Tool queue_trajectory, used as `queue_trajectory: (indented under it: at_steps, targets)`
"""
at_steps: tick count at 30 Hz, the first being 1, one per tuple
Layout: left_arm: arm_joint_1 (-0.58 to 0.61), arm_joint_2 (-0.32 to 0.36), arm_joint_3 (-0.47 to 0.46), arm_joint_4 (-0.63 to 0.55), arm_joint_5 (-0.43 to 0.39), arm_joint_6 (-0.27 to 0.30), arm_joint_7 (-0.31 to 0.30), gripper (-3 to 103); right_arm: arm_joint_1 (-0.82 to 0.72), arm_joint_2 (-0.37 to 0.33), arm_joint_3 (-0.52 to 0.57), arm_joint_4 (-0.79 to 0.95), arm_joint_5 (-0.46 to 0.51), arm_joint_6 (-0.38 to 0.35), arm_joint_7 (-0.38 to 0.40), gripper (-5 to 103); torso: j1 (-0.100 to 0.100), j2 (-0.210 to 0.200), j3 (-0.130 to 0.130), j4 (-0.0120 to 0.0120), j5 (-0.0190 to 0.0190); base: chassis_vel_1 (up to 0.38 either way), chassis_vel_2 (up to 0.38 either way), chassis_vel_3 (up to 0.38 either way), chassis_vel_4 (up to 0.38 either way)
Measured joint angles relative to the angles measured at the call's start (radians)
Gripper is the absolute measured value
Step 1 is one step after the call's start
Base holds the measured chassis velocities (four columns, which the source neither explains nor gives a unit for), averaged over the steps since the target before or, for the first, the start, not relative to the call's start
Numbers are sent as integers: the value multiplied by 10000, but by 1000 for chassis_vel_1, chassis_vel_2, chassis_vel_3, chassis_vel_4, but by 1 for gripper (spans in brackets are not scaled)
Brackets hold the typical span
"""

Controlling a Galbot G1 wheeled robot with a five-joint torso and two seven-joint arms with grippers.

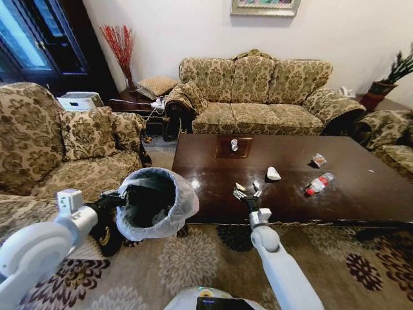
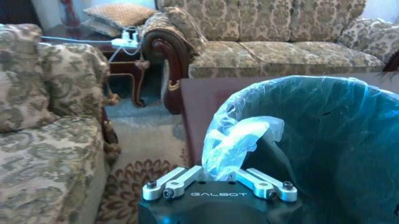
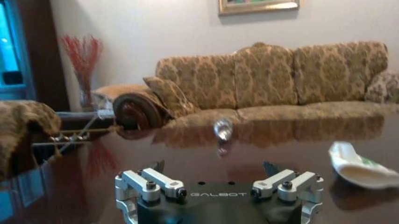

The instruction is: Move to the front of the table and place the trash on the table into the trash bin.

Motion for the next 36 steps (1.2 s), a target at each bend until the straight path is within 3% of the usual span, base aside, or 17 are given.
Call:
queue_trajectory:
  at_steps: [7,10,16,18,19,21,22,25,28,31,34,36]
  targets:
    - [81,-33,-15,-10,2,5,-31,2,844,302,-152,-1516,41,-117,-169,102,1,-1,1,0,-10,-26,-35,16,19]
    - [130,-89,-30,-32,1,17,-49,2,1080,364,-250,-1841,69,-122,-207,98,1,0,0,6,-13,0,0,0,0]
    - [89,-101,-12,1,-6,31,-60,2,1425,358,-365,-2207,11,-349,-354,71,0,0,0,1,-5,0,0,0,0]
    - [80,-81,-3,19,-8,31,-62,2,1456,359,-366,-2249,34,-381,-354,71,0,0,0,0,-5,0,0,0,0]
    - [65,-56,9,51,-11,31,-63,2,1474,359,-372,-2271,104,-402,-354,60,1,0,1,-1,-6,0,0,0,0]
    - [47,-41,18,76,-12,31,-64,2,1475,357,-377,-2272,143,-413,-360,60,1,0,1,0,-6,0,0,0,0]
    - [23,-27,39,103,-12,31,-67,2,1472,353,-380,-2272,168,-420,-365,49,1,0,0,0,-6,0,0,0,0]
    - [-9,-13,75,127,-14,31,-69,2,1447,349,-388,-2272,257,-422,-401,44,-1,0,0,1,-8,0,0,0,0]
    - [-50,-4,127,145,-20,26,-69,2,1348,362,-401,-2251,326,-422,-450,27,0,0,0,0,-7,0,0,0,0]
    - [-52,-3,133,146,-22,24,-69,2,1317,366,-403,-2239,326,-422,-458,22,0,0,0,0,-7,0,0,0,0]
    - [-43,7,132,146,-24,12,-69,2,1231,367,-401,-2176,322,-407,-471,7,0,0,-1,0,-7,0,0,0,0]
    - [-34,17,121,146,-25,10,-69,2,1199,365,-391,-2114,325,-405,-471,7,0,0,-1,1,-7,0,0,0,0]
